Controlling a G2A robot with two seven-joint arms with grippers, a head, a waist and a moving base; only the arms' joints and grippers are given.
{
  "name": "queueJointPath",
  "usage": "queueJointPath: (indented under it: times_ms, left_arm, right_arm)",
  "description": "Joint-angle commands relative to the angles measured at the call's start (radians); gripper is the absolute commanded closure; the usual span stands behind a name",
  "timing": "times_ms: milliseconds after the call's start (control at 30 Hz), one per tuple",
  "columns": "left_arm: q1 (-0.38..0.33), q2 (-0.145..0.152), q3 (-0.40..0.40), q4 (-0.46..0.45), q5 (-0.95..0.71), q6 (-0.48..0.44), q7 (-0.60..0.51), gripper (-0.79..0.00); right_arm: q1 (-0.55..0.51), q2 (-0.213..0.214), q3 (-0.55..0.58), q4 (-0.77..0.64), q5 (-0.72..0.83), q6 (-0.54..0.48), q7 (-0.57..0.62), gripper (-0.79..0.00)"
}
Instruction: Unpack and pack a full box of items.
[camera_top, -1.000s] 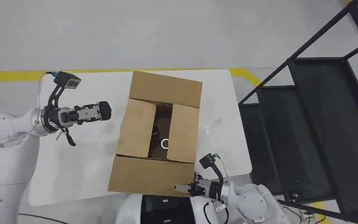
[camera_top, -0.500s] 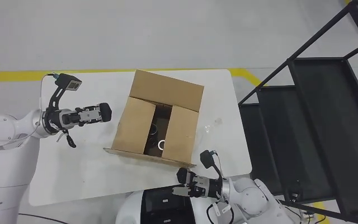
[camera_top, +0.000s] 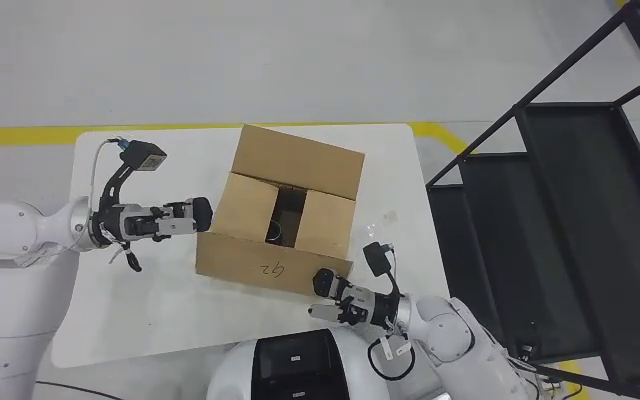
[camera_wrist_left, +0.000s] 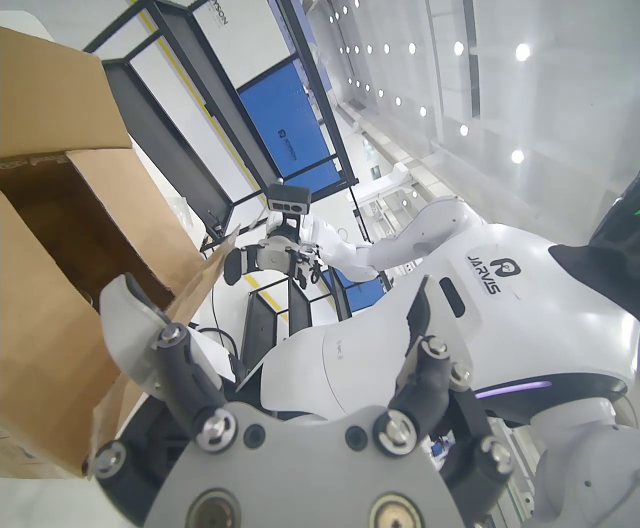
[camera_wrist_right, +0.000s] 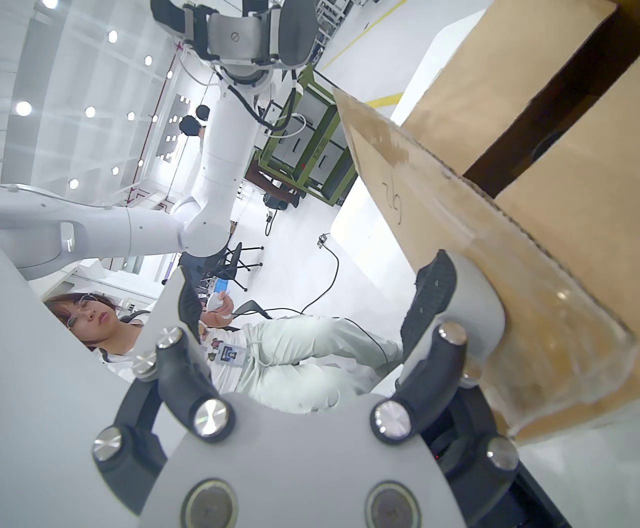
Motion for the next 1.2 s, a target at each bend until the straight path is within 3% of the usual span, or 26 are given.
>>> queueJointPath:
  times_ms: [0,167,467,800,1000,1167]
  left_arm:
    - [-0.005,0.001,0.02,-0.007,0.0,0.024,-0.023,-0.785]
    - [-0.028,0.002,0.103,0.022,0.011,0.036,-0.035,-0.785]
    - [-0.131,0.006,0.243,0.155,0.093,0.036,-0.035,-0.785]
    - [-0.188,0.001,0.279,0.284,0.138,0.009,-0.008,-0.785]
    - [-0.194,0.001,0.286,0.296,0.138,0.003,-0.001,-0.785]
    - [-0.194,0.001,0.286,0.296,0.138,0.003,-0.001,-0.785]
  right_arm:
    - [0.024,-0.001,-0.01,0.018,-0.006,0.019,-0.012,-0.785]
    - [0.062,-0.002,-0.04,0.033,-0.031,0.049,-0.036,-0.785]
    - [0.089,0.001,-0.046,0.031,-0.074,0.104,-0.104,-0.785]
    - [0.1,0.007,-0.029,-0.012,-0.099,0.131,-0.171,-0.785]
    - [0.118,0.009,-0.006,-0.028,-0.112,0.145,-0.229,-0.785]
    - [0.132,0.009,0.009,-0.037,-0.162,0.216,-0.276,-0.785]
